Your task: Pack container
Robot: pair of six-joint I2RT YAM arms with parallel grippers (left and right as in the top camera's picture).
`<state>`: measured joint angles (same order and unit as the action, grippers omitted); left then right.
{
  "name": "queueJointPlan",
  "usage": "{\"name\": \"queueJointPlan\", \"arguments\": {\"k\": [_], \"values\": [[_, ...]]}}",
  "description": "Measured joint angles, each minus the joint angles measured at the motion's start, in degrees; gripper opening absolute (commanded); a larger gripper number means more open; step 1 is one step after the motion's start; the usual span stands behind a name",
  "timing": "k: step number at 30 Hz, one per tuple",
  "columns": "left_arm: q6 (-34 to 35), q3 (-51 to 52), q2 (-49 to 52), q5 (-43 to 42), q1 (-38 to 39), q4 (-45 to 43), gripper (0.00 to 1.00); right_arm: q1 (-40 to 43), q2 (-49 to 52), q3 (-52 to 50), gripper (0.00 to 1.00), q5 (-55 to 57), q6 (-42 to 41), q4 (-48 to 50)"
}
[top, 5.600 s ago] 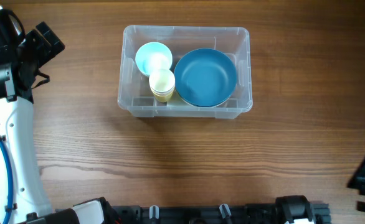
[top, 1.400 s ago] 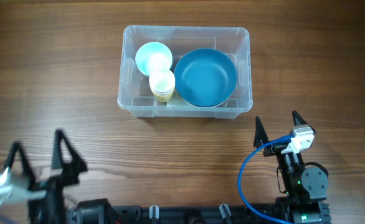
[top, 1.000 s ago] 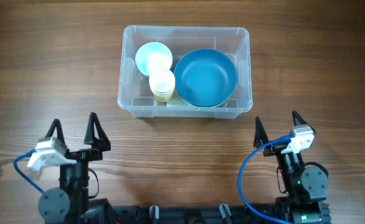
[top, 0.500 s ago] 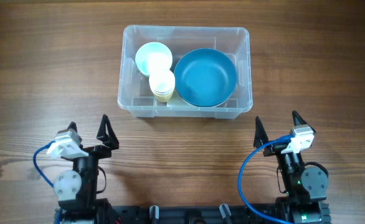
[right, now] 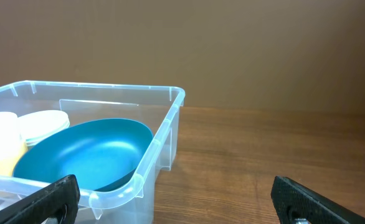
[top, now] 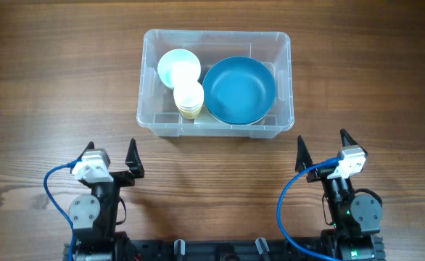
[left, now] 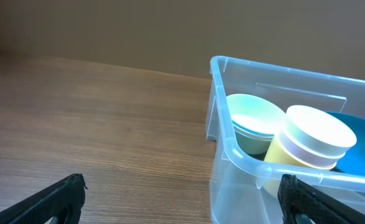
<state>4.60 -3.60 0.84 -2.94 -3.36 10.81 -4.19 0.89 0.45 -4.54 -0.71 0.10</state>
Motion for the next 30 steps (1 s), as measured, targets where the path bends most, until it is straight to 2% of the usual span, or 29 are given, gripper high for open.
{"name": "queueJointPlan", "arguments": {"k": [7, 30], "values": [[-2.16, 0.00, 0.00, 0.00, 0.00, 0.00, 1.00, 0.00, 0.00, 0.00, 1.00, 0.00, 0.00, 0.00], [-2.43, 0.00, 0.00, 0.00, 0.00, 0.00, 1.00, 0.00, 0.00, 0.00, 1.00, 0.00, 0.00, 0.00]]}}
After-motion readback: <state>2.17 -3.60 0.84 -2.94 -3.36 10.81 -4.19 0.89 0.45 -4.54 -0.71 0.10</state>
